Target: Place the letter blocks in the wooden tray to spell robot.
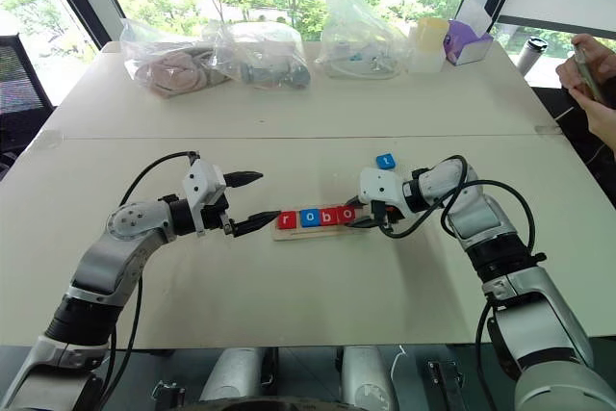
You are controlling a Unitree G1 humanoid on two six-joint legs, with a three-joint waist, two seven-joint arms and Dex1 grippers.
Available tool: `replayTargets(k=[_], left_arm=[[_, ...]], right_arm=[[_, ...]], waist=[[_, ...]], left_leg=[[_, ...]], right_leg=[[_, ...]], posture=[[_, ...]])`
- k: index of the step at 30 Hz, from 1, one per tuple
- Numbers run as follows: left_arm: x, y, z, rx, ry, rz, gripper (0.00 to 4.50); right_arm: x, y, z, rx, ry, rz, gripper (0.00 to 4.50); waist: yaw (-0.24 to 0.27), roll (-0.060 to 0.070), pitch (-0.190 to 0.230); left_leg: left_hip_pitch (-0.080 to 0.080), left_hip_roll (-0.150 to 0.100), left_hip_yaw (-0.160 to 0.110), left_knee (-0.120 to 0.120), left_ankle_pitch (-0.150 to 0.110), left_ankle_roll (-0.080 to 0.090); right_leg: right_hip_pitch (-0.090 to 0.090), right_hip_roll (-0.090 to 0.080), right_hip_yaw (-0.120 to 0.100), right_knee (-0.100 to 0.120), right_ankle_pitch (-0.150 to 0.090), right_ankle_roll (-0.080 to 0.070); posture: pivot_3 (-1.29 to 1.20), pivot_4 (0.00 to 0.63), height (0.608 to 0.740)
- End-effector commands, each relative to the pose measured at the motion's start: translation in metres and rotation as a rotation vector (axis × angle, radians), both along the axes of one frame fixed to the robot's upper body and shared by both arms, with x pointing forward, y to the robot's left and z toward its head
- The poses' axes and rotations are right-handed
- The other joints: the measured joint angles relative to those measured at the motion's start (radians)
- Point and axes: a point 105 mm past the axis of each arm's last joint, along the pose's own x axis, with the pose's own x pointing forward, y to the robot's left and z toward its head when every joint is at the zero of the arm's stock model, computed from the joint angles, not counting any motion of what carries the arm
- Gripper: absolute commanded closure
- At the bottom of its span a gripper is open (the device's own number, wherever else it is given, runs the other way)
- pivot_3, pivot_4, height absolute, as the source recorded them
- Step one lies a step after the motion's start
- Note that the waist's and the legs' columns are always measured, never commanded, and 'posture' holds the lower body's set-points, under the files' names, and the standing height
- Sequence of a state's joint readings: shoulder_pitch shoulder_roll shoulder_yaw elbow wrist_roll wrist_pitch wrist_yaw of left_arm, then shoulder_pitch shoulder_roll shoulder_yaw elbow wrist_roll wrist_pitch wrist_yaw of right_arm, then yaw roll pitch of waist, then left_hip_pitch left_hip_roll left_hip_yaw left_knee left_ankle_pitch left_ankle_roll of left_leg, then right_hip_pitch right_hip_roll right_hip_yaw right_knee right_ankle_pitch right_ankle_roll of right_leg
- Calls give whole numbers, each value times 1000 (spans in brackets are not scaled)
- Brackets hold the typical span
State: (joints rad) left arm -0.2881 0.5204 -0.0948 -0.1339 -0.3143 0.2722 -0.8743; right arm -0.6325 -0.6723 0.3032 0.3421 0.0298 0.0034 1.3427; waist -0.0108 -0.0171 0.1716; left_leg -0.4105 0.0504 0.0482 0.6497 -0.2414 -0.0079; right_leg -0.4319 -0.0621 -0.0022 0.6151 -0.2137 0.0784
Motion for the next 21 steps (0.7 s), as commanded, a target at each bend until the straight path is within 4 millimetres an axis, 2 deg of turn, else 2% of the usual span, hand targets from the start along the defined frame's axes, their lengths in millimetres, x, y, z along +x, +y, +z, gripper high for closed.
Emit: replayTargets(k=[1,17,21], left_arm=[[-3,0,14,-12,-56,-4,0],[-3,-1,14,-15,-54,-4,0],[-3,-1,13,-15,-54,-3,0]], right_arm=[[4,3,9,3,-43,19,3370],[7,3,9,-6,-41,21,3370],[6,5,10,-4,-36,29,1359]], waist=[[0,0,0],[0,0,0],[0,0,0]], left_leg=[[0,0,0,0,0,0],[0,0,0,0,0,0],[0,0,0,0,0,0]], right_leg=[[0,0,0,0,0,0],[0,0,0,0,0,0],[0,0,0,0,0,0]], posture=[[0,150,740],[0,150,740],[0,150,740]])
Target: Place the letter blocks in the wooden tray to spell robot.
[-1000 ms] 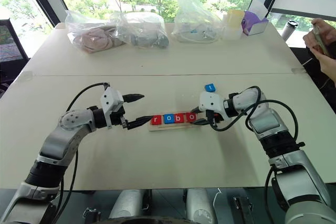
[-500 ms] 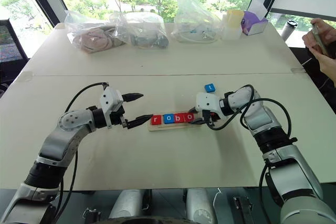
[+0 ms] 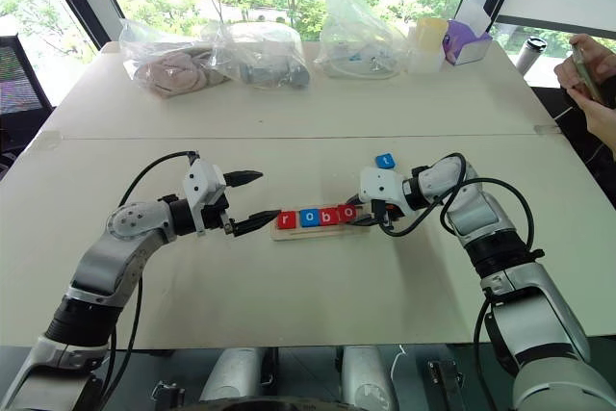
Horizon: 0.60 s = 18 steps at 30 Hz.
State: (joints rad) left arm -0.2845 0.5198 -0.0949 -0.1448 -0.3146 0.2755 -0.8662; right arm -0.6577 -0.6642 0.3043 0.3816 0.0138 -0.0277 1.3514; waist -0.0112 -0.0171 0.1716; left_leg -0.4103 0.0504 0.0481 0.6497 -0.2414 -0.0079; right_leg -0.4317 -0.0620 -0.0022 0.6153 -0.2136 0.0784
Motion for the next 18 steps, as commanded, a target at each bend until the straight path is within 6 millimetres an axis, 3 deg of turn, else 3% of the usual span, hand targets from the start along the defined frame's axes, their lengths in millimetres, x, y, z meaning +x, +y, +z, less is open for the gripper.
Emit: replayTargets(k=[1,3,11,18], left_arm=[[-2,-1,12,-14,-50,-7,0],[-2,-1,12,-14,-50,-6,0],[-2,-1,12,-18,-50,-8,0],[-2,-2,11,-17,-48,-15,0]], right_arm=[[2,6,9,9,-22,21,940],[2,7,13,17,-19,22,11],[13,-1,25,30,-77,-29,11],[10,-6,27,35,-73,-40,11]], waist=[[0,0,0],[0,0,0],[0,0,0],[0,0,0]], left_leg=[[0,0,0,0,0,0],[0,0,0,0,0,0],[0,0,0,0,0,0],[0,0,0,0,0,0]], right_leg=[[0,0,0,0,0,0],[0,0,0,0,0,0],[0,0,0,0,0,0],[0,0,0,0,0,0]], posture=[[0,150,740],[0,150,740],[0,150,740],[0,150,740]])
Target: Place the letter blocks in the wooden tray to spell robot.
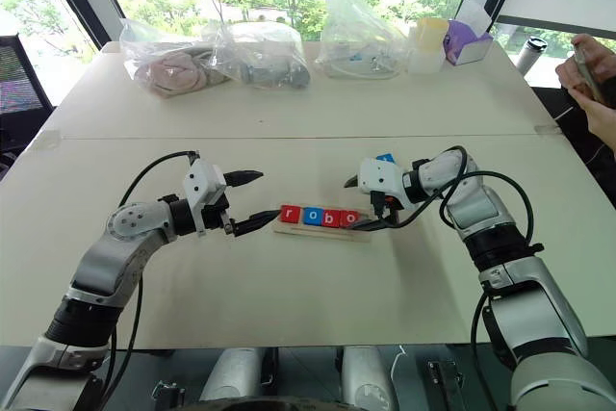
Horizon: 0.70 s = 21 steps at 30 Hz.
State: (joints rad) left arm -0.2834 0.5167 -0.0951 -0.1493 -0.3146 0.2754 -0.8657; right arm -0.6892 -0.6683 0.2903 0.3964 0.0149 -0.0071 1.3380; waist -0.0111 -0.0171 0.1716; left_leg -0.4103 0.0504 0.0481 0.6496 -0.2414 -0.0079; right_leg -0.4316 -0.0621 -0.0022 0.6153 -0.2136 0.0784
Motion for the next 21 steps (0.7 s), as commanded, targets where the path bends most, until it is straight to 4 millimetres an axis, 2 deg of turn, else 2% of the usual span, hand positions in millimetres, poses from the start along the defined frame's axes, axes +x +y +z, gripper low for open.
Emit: replayTargets(k=[1,6,10,13,15,17,21], left_arm=[[-2,-1,11,-13,-45,-13,0],[-1,-1,11,-11,-44,-16,0],[-2,-2,10,-10,-45,-18,0],[-2,-3,10,-11,-45,-22,0],[-2,-3,10,-10,-45,-23,0],[-2,-3,10,-10,-45,-25,0],[-1,-4,10,-9,-45,-31,0]], right_arm=[[1,-4,19,28,-53,-5,11],[9,-14,28,43,-102,-70,11],[27,-28,41,89,-156,-206,11],[42,-38,49,203,-143,-369,11],[39,-39,49,237,-98,-385,11],[23,-36,40,220,-50,-327,11],[13,-32,29,191,-71,-321,11]], waist=[[0,0,0],[0,0,0],[0,0,0],[0,0,0],[0,0,0],[2,0,0],[1,0,0]], left_leg=[[0,0,0,0,0,0],[0,0,0,0,0,0],[0,0,0,0,0,0],[0,0,0,0,0,0],[0,0,0,0,0,0],[0,0,0,0,0,0],[0,0,0,-1,0,0]], right_leg=[[0,0,0,0,0,0],[0,0,0,0,0,0],[0,0,0,0,0,0],[0,0,0,0,0,0],[0,0,0,0,0,0],[0,0,0,0,0,0],[0,0,0,0,0,1]], posture=[[0,150,740],[0,150,740],[0,150,740],[0,150,740],[0,150,740],[0,150,740],[0,150,740]])
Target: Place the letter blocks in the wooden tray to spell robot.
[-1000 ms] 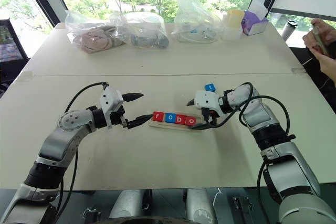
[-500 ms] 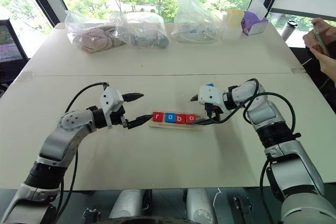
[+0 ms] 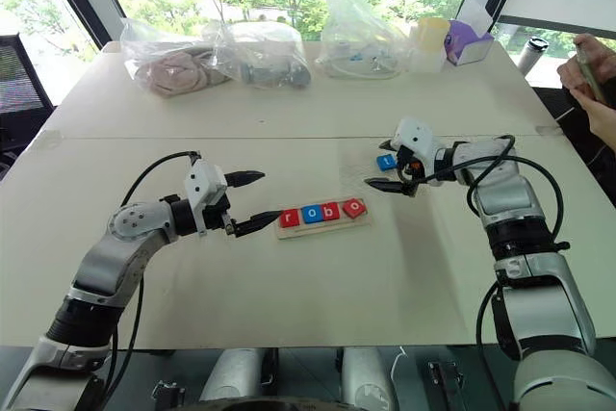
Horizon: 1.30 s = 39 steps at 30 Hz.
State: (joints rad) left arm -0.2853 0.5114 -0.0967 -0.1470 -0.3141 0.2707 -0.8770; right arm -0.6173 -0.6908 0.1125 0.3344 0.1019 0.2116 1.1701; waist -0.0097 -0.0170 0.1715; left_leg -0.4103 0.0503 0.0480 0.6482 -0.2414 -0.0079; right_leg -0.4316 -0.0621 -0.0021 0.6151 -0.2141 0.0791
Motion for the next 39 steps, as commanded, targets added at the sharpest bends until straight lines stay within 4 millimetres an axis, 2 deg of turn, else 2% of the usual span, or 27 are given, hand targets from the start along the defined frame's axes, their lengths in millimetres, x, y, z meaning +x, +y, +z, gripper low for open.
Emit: replayTargets(k=[1,5,9,24,32,39], left_arm=[[0,-3,10,-6,-44,-19,0],[1,-3,10,-6,-46,-24,0],[2,-4,11,-6,-46,-26,0],[-2,-3,10,-8,-40,-29,0],[-4,-3,11,-5,-41,-34,0],[-3,-2,11,-3,-41,-28,0]], right_arm=[[-7,4,6,-46,-61,38,11],[-22,9,-1,-58,-33,92,11],[-27,13,-1,-63,-32,107,11],[-16,16,-9,-115,-111,105,11],[-9,24,-10,-104,-139,109,11],[-13,36,-6,-75,-131,147,11]], waist=[[-1,0,0],[-2,0,0],[-2,0,0],[-2,0,0],[-2,0,0],[-2,0,0]], left_leg=[[0,0,0,0,0,0],[0,0,0,1,0,0],[1,0,0,1,0,0],[1,0,0,1,0,0],[1,0,0,1,0,0],[1,0,0,1,0,0]], right_leg=[[0,0,0,0,0,0],[0,0,0,0,0,0],[0,0,0,1,0,0],[0,0,0,1,0,0],[0,0,0,1,0,0],[0,0,0,1,0,0]], posture=[[0,150,740],[0,150,740],[0,150,740],[0,150,740],[0,150,740],[0,150,740]])
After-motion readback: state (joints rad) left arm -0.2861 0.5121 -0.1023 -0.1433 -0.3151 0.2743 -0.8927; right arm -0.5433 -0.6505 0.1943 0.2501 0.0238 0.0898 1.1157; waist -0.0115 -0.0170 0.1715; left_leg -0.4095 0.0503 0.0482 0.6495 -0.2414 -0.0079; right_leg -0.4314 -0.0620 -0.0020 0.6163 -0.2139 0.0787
